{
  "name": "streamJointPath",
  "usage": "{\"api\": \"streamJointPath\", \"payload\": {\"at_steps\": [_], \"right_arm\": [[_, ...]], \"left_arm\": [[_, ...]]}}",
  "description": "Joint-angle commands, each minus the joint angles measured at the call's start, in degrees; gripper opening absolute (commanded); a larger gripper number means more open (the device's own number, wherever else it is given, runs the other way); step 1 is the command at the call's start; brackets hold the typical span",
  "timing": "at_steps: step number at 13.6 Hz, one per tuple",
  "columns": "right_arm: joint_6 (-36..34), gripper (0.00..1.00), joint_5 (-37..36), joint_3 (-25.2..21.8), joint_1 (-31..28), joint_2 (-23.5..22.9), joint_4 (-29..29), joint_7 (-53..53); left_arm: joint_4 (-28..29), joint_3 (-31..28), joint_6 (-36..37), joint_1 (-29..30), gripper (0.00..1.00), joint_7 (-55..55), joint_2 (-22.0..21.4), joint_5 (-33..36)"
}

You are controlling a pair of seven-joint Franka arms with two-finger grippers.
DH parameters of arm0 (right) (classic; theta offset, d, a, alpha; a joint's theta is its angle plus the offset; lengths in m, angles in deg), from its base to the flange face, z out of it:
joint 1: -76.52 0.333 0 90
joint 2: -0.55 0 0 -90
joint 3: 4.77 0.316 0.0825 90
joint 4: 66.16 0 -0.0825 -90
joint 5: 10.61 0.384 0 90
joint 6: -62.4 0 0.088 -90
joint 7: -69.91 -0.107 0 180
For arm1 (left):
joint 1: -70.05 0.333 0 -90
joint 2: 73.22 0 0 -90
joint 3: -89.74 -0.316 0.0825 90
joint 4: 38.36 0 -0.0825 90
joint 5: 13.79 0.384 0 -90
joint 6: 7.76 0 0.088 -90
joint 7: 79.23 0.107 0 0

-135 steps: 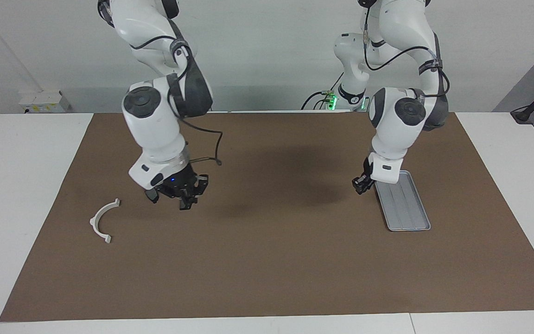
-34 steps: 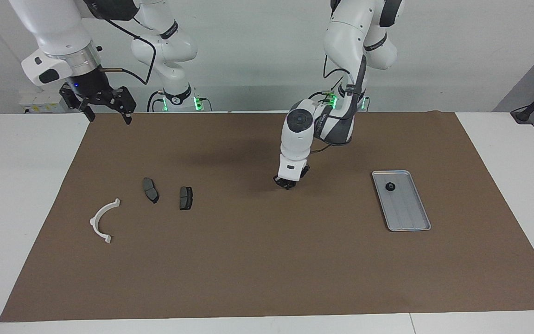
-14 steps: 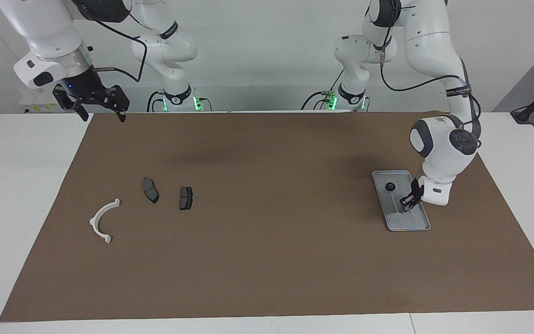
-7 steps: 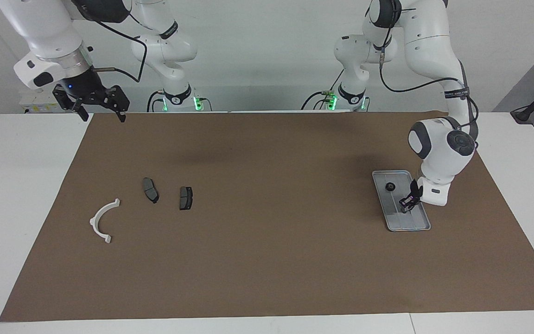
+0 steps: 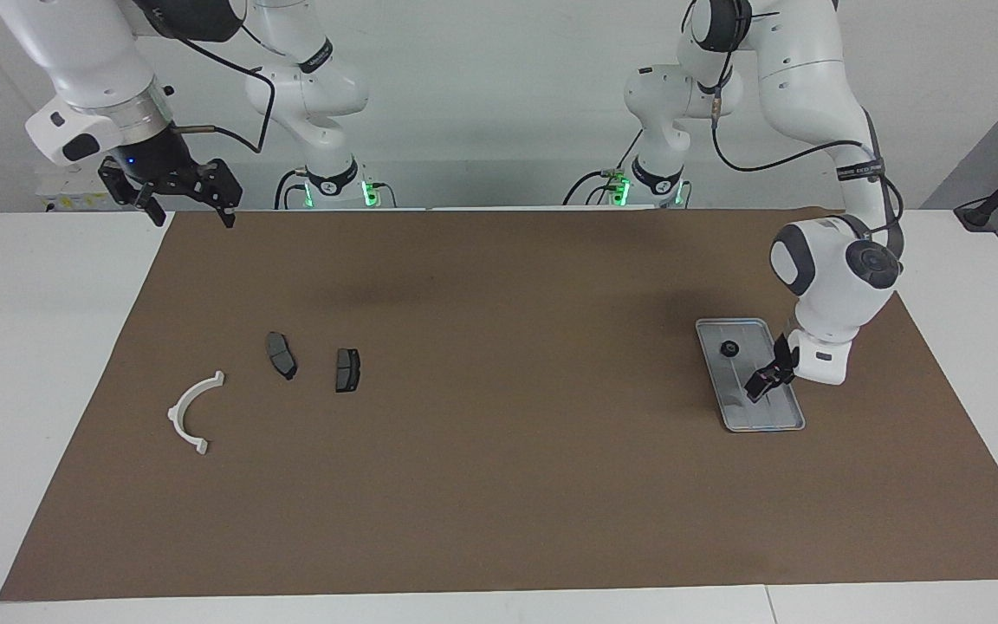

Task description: Pick bearing gear from pile to tray

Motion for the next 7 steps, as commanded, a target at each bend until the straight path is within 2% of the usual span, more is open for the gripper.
{"api": "streamJointPath", "payload": {"at_steps": [1,7], "right_arm": [[0.34,1.0,0.25,0.13,-0.58,1.31,-1.51,0.95],[0.26,1.0,0.25,0.13,-0.58,1.31,-1.42,0.78]], "left_arm": [[-4.06,0.68,8.67,1.87,1.0,0.47,-4.09,-0.29],[-4.94,0.86,18.27,1.17,1.0,0.56,-10.86,-0.29]]}}
